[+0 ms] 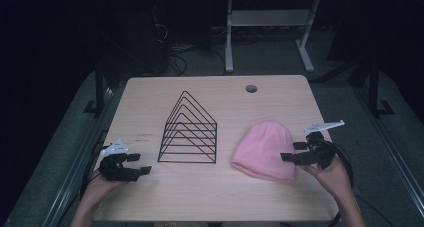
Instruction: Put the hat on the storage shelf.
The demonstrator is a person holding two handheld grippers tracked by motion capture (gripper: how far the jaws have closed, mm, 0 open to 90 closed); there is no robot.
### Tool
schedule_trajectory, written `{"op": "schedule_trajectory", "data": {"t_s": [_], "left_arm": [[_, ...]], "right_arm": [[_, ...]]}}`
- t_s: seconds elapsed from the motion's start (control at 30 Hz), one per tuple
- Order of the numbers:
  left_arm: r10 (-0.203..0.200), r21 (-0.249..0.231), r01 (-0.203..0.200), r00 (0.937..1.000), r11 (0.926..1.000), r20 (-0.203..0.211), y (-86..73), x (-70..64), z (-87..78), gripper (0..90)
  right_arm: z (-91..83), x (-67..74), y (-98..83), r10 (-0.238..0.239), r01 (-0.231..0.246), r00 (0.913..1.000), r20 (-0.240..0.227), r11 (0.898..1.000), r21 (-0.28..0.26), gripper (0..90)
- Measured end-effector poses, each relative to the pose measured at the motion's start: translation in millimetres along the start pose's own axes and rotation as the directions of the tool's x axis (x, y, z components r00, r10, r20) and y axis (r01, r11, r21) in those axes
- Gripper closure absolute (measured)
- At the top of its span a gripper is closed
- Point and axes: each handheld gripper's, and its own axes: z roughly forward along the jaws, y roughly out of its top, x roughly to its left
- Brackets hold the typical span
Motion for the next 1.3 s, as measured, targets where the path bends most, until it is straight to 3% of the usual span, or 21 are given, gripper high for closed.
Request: {"op": "schedule_trajectory", "data": {"t_s": [0.4,0.77,0.9,1.3], "left_arm": [[-0.004,0.010,0.004,1.0000,0.9999,-0.001,-0.5,1.6,0.1,26.2],[-0.011,0.001,0.011,0.9999,0.9999,0.011,-0.1,2.4,-1.3,26.2],[-0.013,-0.004,0.013,0.9999,0.9999,0.011,-0.4,4.4,-2.0,26.2],[-0.013,-0.002,0.013,0.9997,0.9999,0.019,0.1,2.7,-0.1,26.2]], "right_arm": [[4.9,-8.4,36.5,-0.009,0.009,0.9999,0.009,1.000,0.021,22.7],[27.3,-30.3,69.4,0.003,-0.006,0.9995,0.033,0.996,0.090,22.6],[34.5,-38.8,72.8,0.019,-0.022,0.9990,0.039,0.997,0.079,23.3],[55.1,-62.4,69.6,0.075,-0.086,0.9936,0.085,0.988,0.130,27.2]]}}
